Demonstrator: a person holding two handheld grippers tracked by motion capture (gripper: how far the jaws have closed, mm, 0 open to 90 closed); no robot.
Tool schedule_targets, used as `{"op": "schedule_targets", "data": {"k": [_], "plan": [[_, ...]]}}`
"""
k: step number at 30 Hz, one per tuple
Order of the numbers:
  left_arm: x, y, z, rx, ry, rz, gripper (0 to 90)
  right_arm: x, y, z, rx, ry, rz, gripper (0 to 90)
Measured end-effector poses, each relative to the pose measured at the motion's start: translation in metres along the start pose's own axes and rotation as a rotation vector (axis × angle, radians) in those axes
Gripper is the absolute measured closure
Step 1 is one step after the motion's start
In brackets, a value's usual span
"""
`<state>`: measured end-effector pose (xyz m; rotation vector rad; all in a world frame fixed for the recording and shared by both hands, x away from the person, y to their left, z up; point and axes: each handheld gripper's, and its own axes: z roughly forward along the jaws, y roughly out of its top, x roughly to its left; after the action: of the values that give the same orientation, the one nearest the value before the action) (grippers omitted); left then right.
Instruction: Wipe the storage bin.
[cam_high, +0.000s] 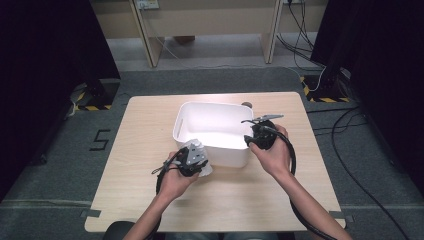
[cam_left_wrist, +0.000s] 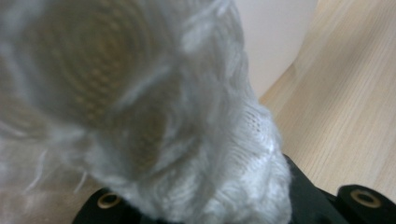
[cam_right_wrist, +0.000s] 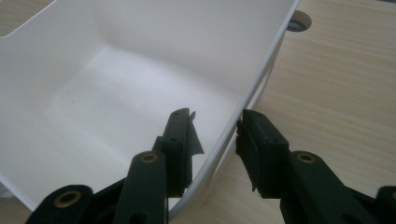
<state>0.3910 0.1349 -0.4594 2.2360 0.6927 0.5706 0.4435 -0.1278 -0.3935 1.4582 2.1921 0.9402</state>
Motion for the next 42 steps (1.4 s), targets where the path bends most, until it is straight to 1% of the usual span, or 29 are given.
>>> {"op": "schedule_targets", "data": {"k": [6, 10, 12, 16, 17, 22, 25, 27, 33, 36, 42], "plan": [[-0.001, -0.008, 0.010, 0.024, -0.013, -0.011, 81.1, 0.000, 0.000, 0.000, -0.001, 0.000, 0.000, 64.2], [-0.001, -0.010, 0.013, 0.033, -0.021, -0.016, 81.1, 0.000, 0.000, 0.000, 0.000, 0.000, 0.000, 64.2], [-0.001, -0.011, 0.014, 0.026, -0.023, -0.026, 81.1, 0.000, 0.000, 0.000, -0.001, 0.000, 0.000, 64.2], [-0.001, -0.010, 0.014, 0.024, -0.020, -0.026, 81.1, 0.000, 0.000, 0.000, -0.001, 0.000, -0.001, 64.1], [-0.001, -0.010, 0.013, 0.028, -0.021, -0.025, 81.1, 0.000, 0.000, 0.000, -0.001, 0.000, -0.001, 64.1], [-0.002, -0.003, 0.007, 0.004, -0.025, -0.024, 81.1, 0.000, 0.000, 0.000, 0.000, 0.001, -0.001, 64.1], [-0.002, 0.003, 0.002, -0.007, -0.021, -0.009, 81.1, 0.000, 0.000, 0.000, 0.000, 0.001, 0.000, 64.1], [-0.002, 0.008, -0.001, -0.018, -0.022, -0.007, 81.1, 0.000, 0.000, 0.000, 0.000, 0.000, -0.002, 64.1], [-0.005, 0.024, -0.014, -0.061, -0.011, 0.018, 81.1, 0.000, 0.000, 0.000, 0.000, 0.000, -0.002, 64.1], [-0.005, 0.031, -0.019, -0.070, -0.009, 0.033, 81.1, 0.000, 0.000, 0.000, 0.001, 0.001, -0.005, 64.2], [-0.005, 0.031, -0.017, -0.062, -0.014, 0.030, 81.0, 0.000, 0.000, 0.000, 0.000, 0.001, -0.005, 64.2]]}}
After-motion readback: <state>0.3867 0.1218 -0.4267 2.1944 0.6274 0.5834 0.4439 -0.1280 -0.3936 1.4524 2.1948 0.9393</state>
